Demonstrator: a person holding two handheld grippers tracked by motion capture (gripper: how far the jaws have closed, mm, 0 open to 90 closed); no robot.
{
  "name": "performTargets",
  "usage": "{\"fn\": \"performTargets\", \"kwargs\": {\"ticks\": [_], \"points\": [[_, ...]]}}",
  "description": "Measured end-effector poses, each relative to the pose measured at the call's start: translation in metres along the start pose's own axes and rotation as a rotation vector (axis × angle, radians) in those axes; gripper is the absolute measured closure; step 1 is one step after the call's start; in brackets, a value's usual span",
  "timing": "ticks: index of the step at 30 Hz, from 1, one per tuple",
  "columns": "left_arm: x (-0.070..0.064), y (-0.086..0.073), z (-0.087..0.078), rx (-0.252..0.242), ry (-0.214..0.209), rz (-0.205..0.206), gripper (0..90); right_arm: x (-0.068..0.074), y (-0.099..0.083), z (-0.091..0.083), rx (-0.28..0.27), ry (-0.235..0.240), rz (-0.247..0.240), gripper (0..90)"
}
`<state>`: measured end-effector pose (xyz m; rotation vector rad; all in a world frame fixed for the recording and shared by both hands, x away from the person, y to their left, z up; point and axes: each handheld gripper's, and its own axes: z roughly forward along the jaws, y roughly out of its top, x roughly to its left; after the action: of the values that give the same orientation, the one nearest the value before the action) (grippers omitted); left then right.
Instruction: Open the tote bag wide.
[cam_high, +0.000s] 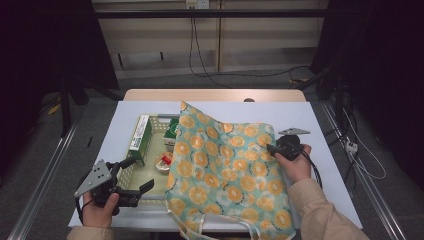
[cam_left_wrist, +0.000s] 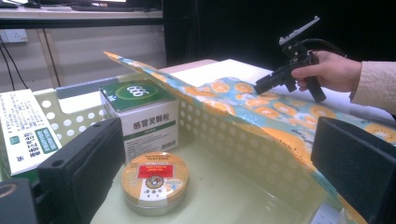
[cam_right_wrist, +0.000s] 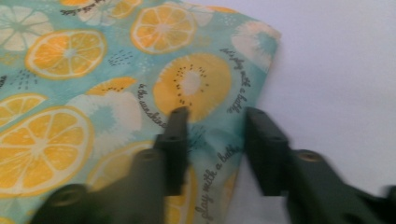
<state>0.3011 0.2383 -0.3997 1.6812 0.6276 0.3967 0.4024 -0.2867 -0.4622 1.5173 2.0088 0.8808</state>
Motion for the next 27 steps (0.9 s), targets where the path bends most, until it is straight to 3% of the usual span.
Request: {"fn": "performTargets", "kwargs": {"ticks": [1, 2, 5, 10, 14, 18, 22, 27], "points": [[0.0, 0.0, 0.0, 0.0, 0.002, -0.001, 2.9, 0.0, 0.001, 0.0, 0.002, 0.006, -0.005, 69.0], [-0.001, 0.0, 0.0, -0.001, -0.001, 0.001, 2.9, -0.001, 0.001, 0.0, 0.003, 0.016, 0.0, 82.0], [-0.001, 0.0, 0.0, 0.001, -0.002, 0.002, 2.9, -0.005, 0.001, 0.0, -0.01, 0.041, 0.031, 89.9], [-0.001, 0.0, 0.001, 0.008, 0.001, 0.004, 2.9, -0.019, 0.005, -0.005, -0.047, 0.015, 0.08, 90.0], [-0.001, 0.0, 0.001, 0.009, 0.002, 0.001, 2.9, -0.034, 0.004, -0.01, -0.039, -0.016, 0.086, 90.0], [-0.001, 0.0, 0.001, 0.011, 0.002, 0.003, 2.9, -0.061, -0.003, -0.02, -0.034, -0.084, 0.115, 90.0], [-0.002, 0.0, 0.002, 0.014, -0.001, 0.003, 2.9, -0.08, -0.006, -0.029, -0.018, -0.129, 0.106, 90.0], [-0.002, 0.001, 0.002, 0.006, 0.001, 0.002, 2.9, -0.088, -0.009, -0.036, -0.013, -0.155, 0.113, 90.0]]}}
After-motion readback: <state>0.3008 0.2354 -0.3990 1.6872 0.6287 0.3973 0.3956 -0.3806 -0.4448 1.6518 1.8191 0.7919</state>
